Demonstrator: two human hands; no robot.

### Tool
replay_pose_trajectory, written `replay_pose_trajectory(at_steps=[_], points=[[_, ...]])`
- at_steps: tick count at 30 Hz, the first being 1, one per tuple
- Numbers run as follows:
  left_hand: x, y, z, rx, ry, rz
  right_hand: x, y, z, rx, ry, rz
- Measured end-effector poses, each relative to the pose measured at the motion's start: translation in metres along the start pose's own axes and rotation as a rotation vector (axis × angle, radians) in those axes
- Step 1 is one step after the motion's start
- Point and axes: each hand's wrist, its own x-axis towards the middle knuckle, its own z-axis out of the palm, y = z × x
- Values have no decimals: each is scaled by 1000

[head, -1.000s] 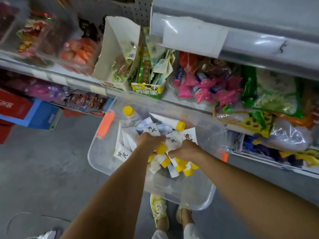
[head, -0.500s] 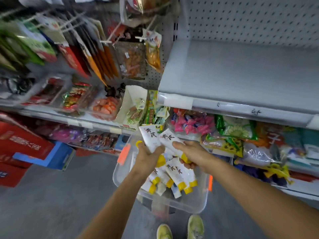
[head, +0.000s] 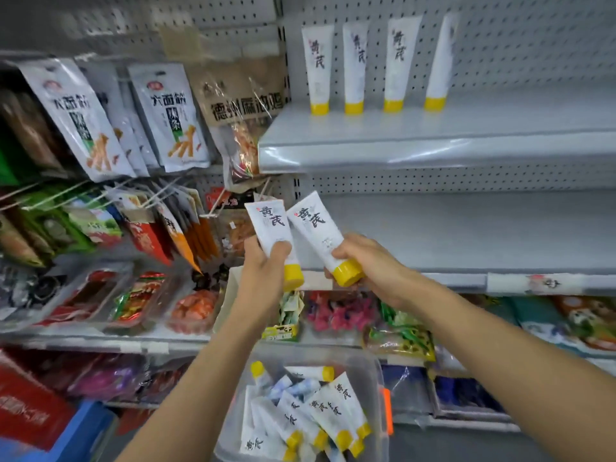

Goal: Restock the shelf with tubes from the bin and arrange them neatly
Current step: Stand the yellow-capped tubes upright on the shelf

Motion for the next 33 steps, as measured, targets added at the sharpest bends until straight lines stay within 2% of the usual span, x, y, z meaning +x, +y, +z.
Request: replay_pose_trajectory(at_steps=[8,15,25,33], points=[[30,99,45,5,-85,298,-13,-86,-61,-90,53,-291],[58,162,108,28,-104,345,-3,-141,-144,-119,162,-443],[106,200,190,22,-76,314,55,-163,-275,-180,434,-412],[144,197,234,104,-57,294,125,-163,-330,-361,458,-342]])
